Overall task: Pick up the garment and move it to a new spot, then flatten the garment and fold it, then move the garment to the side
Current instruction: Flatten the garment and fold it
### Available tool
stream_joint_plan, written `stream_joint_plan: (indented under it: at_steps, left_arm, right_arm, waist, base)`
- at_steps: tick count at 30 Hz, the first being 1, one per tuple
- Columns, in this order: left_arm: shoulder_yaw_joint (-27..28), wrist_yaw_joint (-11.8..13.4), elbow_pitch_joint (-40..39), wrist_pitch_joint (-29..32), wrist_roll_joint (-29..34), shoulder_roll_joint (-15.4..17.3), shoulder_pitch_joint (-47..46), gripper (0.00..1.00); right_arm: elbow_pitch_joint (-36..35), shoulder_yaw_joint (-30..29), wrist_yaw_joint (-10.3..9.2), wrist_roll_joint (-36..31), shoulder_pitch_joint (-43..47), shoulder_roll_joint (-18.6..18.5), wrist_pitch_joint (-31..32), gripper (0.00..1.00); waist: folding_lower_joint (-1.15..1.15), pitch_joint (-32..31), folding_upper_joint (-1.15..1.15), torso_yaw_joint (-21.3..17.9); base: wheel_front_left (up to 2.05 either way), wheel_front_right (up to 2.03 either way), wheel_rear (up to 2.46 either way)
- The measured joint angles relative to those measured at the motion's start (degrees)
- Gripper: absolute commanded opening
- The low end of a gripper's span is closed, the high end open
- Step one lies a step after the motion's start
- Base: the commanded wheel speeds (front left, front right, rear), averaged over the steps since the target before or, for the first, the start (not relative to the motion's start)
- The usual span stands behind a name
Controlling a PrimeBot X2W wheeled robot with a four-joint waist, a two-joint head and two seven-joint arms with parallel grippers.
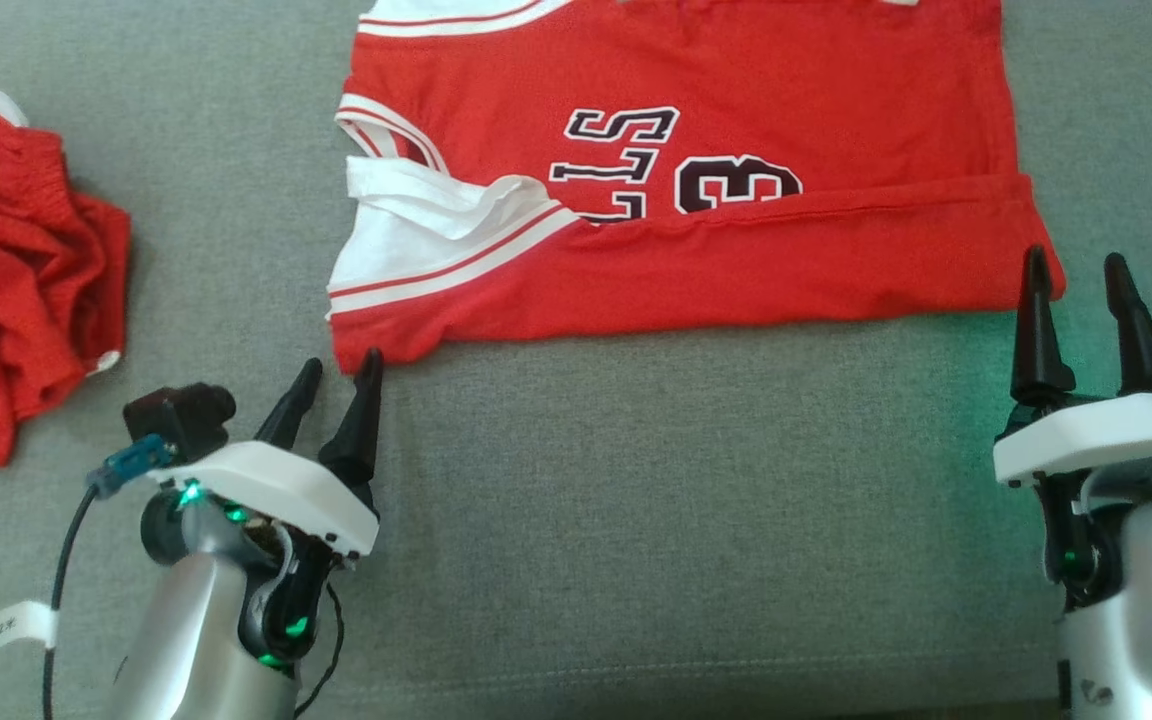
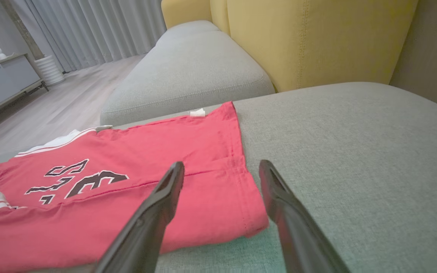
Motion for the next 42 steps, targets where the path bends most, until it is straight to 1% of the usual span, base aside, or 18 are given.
stream_joint_plan:
  at_steps: [7, 8, 9, 10, 11, 12, 13, 17, 22, 23, 24, 25, 29, 32, 36, 39, 42]
  left_arm:
    - [0.02, 0.02, 2.63, 0.81, -1.12, -0.44, -2.89, 1.00]
    - [0.02, 0.01, 3.05, 0.80, -1.51, -0.52, -3.44, 0.96]
    - [0.03, 0.01, 3.42, 0.73, -1.65, -0.57, -3.89, 0.78]
    - [0.03, 0.02, 3.61, 0.70, -1.89, -0.65, -4.21, 0.78]
    - [0.03, 0.02, 3.94, 0.49, -1.93, -0.69, -4.49, 0.45]
    - [0.01, 0.02, 4.35, 0.38, -1.93, -0.73, -4.76, 0.11]
    - [-0.03, 0.01, 4.67, 0.37, -2.00, -0.80, -4.91, 0.00]
    - [-0.36, -0.01, 5.21, -0.07, -2.08, -1.11, -5.36, 0.00]
    - [-1.11, -0.07, 5.43, -0.81, -2.08, -1.16, -5.87, 0.00]
    - [-1.35, -0.07, 5.42, -0.88, -2.08, -1.16, -5.87, 0.00]
    - [-1.70, -0.08, 5.30, -1.37, -2.08, -1.15, -5.86, 0.00]
    - [-1.81, -0.09, 5.16, -1.49, -2.08, -1.16, -5.85, 0.00]
    - [-2.01, -0.51, 3.28, -2.65, -2.05, -1.12, -5.82, 0.00]
    - [-2.21, -0.51, 0.56, -2.79, -1.89, -0.92, -5.81, 0.00]
    - [-2.55, -0.42, -4.82, -2.54, -1.25, 0.26, -5.60, 0.00]
    - [-3.03, 0.12, -10.12, -1.08, -0.66, 1.47, -4.54, 0.00]
    - [-3.97, 0.57, -15.67, 1.67, -0.08, 3.27, -1.78, 0.00]
  right_arm:
    - [1.80, -0.13, 0.00, -0.02, -0.48, 0.00, 0.89, 1.00]
    - [2.40, -0.35, 0.00, -0.04, -0.79, 0.01, 1.20, 1.00]
    - [3.00, -0.64, 0.00, -0.18, -1.19, 0.01, 1.42, 1.00]
    - [3.58, -0.90, 0.00, -0.40, -1.59, 0.00, 1.63, 1.00]
    - [4.34, -1.08, 0.00, -0.47, -2.08, 0.00, 2.22, 1.00]
    - [5.19, -1.22, 0.00, -0.64, -2.63, 0.00, 2.67, 1.00]
    - [6.13, -1.32, 0.00, -1.07, -3.22, 0.00, 3.18, 1.00]
    - [10.27, -2.13, 0.00, -1.38, -5.67, 0.00, 4.39, 1.00]
    - [17.16, -2.29, 0.00, -1.87, -8.79, -0.01, 5.94, 1.00]
    - [18.19, -2.25, 0.00, -1.83, -9.31, 0.00, 5.92, 0.93]
    - [19.45, -2.08, 0.00, -1.24, -10.35, -0.07, 5.92, 0.56]
    - [19.91, -1.90, 0.00, -0.56, -10.86, -0.10, 5.90, 0.00]
    - [20.33, -1.29, 0.00, 0.97, -11.71, -0.05, 5.24, 0.00]
    - [18.95, -1.52, 0.00, 1.77, -11.66, -0.07, 5.05, 0.00]
    - [14.43, -2.00, 0.00, 2.36, -11.51, -0.07, 5.55, 0.00]
    - [9.89, -2.54, 0.00, 4.02, -10.61, -0.07, 7.70, 0.00]
    - [5.19, -2.68, 0.00, 5.64, -7.32, -0.07, 10.56, 0.00]
  waist:
    - [0.00, 1.48, 0.00, -1.07]
    - [0.00, 1.63, 0.00, -1.19]
    - [0.00, 1.77, 0.00, -1.28]
    - [0.00, 1.90, 0.00, -1.34]
    - [0.00, 2.03, 0.00, -1.37]
    - [0.00, 2.14, 0.00, -1.39]
    - [0.00, 2.24, 0.00, -1.38]
    - [0.00, 2.48, 0.00, -1.10]
    - [0.00, 2.59, 0.00, -0.49]
    - [0.00, 2.58, 0.00, -0.31]
    - [0.00, 2.48, 0.00, 0.03]
    - [0.00, 2.39, 0.00, 0.15]
    - [0.00, 1.75, 0.00, 0.32]
    - [0.00, 0.96, 0.00, 0.27]
    - [0.00, -0.37, 0.00, 0.11]
    - [0.00, -1.41, 0.00, 0.01]
    - [0.00, -2.28, 0.00, -0.08]
  base:
    - [0.00, 0.00, 0.00]
    - [0.00, 0.00, 0.00]
    - [0.00, 0.00, 0.00]
    - [0.00, 0.00, 0.00]
    - [0.00, 0.00, 0.00]
    - [0.00, 0.00, 0.00]
    - [0.00, 0.00, 0.00]
    - [0.00, 0.00, 0.00]
    - [0.00, 0.00, 0.00]
    - [0.00, 0.00, 0.00]
    - [0.00, 0.00, 0.00]
    - [0.00, 0.00, 0.00]
    - [0.00, 0.00, 0.00]
    - [0.00, 0.00, 0.00]
    - [0.00, 0.00, 0.00]
    - [0.00, 0.00, 0.00]
    - [0.00, 0.00, 0.00]
